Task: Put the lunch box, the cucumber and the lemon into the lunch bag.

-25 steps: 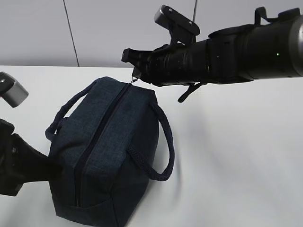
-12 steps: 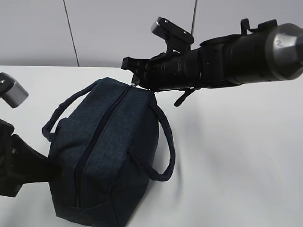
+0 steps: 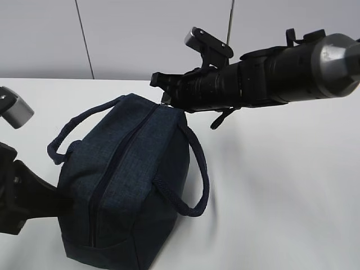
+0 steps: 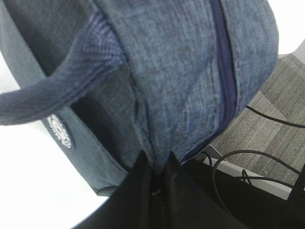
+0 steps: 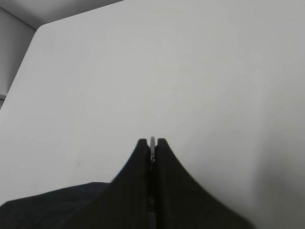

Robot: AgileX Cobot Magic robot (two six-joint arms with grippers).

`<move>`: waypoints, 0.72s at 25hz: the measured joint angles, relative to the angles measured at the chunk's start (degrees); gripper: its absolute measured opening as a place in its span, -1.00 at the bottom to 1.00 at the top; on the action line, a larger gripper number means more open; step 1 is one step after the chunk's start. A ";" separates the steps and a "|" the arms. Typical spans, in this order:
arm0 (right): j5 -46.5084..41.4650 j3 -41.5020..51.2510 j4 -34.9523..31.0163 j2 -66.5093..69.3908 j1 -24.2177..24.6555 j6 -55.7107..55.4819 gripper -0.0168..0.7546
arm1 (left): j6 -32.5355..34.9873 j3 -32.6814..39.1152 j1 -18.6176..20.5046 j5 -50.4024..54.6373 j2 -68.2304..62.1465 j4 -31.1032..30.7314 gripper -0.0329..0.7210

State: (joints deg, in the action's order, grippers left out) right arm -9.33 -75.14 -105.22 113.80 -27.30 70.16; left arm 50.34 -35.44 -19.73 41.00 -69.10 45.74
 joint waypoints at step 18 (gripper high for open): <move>-2.90 0.00 0.00 0.72 0.87 0.00 -0.96 | 0.00 0.00 0.00 0.09 0.00 1.16 -0.93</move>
State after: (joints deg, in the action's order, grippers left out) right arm -12.23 -75.14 -105.22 114.52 -26.43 70.16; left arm 50.34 -35.44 -19.73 41.09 -69.10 46.90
